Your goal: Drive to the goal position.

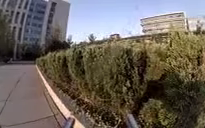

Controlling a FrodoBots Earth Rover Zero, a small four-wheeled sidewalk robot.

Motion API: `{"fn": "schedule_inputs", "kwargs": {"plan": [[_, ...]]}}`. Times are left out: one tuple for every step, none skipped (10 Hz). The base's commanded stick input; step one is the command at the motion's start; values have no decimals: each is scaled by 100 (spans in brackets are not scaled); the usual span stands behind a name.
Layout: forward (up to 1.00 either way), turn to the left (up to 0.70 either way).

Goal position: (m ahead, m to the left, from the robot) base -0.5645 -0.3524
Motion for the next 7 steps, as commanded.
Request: {"fn": "schedule_inputs", "kwargs": {"plan": [[0,-70],[0,-70],[0,-70],[0,-70],[0,-70],[0,-70],[0,-70]]}}
